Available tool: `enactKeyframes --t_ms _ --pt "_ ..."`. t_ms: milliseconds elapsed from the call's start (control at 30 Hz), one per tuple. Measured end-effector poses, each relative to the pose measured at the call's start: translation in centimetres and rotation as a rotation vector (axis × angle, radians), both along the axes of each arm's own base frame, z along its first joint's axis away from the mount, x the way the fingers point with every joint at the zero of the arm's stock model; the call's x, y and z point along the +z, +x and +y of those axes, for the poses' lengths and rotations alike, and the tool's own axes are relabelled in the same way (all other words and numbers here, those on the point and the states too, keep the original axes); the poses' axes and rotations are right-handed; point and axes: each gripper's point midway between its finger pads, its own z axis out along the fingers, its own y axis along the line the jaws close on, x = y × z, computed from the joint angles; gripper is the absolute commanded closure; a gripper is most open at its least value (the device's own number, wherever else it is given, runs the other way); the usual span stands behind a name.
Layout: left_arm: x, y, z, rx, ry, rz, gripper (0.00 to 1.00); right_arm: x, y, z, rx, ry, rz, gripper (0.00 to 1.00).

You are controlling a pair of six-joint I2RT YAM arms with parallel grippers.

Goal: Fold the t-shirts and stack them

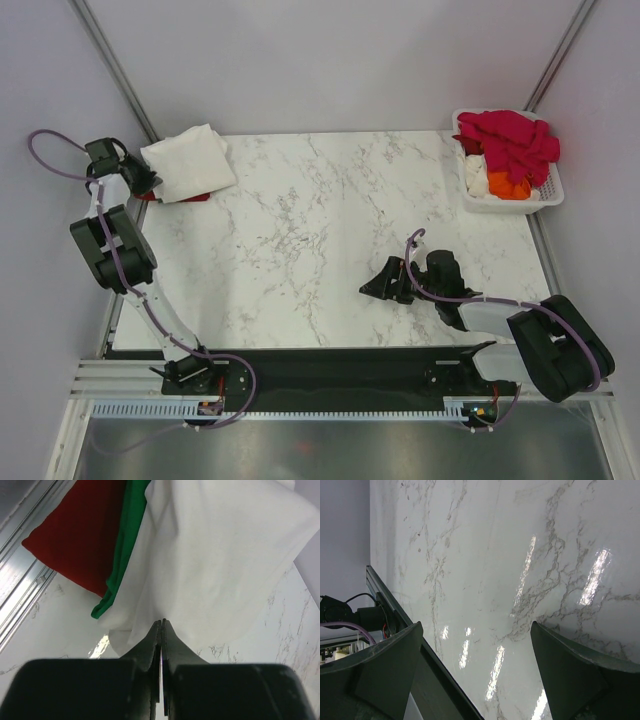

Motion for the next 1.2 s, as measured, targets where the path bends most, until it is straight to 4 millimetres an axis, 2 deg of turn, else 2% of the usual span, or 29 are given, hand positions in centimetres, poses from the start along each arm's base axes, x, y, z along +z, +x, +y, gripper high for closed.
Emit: enactKeyframes --t_ms 333,467,533,667,733,767,900,1000,1033,1067,1200 --pt "0.1 -0.3 0.1 0.008 -0.004 0.002 0.98 0.0 0.0 0.0 0.000 0.000 0.000 0.02" --pt "1.3 -2.3 -1.0 0.039 0.005 0.019 0.97 0.0 0.0 0.0 0.000 0.000 0.000 0.02" --pt "3.6 -3.9 -2.1 0.052 0.013 -0.001 0.91 0.0 0.0 0.0 0.000 0.000 0.000 0.02" --pt "11.1 -7.0 -4.5 0.046 0.077 -0.136 0.91 0.0 0.0 0.0 0.000 0.000 0.000 0.02" --pt "15.4 -8.9 -6.8 0.011 0.126 -0.233 0.95 0.0 0.0 0.0 0.000 0.000 0.000 0.02" --pt "17.0 -9.5 -7.9 -0.013 0.144 -0.271 0.95 0.0 0.0 0.0 0.000 0.000 0.000 0.02" --pt "23.8 -11.3 -16.3 -0.265 0.241 -0.477 0.92 0.0 0.0 0.0 0.000 0.000 -0.001 0.02" --pt "25.9 -12.5 -23.3 -0.509 0.259 -0.586 0.49 0.0 -0.2 -0.1 -0.002 -0.002 -0.001 0.02" --pt "26.2 -13.0 -25.7 -0.601 0.246 -0.613 0.28 0.0 -0.3 -0.2 -0.003 -0.003 -0.001 0.02" --pt "26.1 -13.5 -27.6 -0.680 0.231 -0.628 0.00 0.0 -0.4 -0.3 -0.005 -0.004 -0.001 0.02" --pt "23.9 -16.2 -32.6 -0.852 0.187 -0.621 0.00 0.1 -0.7 -0.7 -0.022 -0.015 -0.008 0.02"
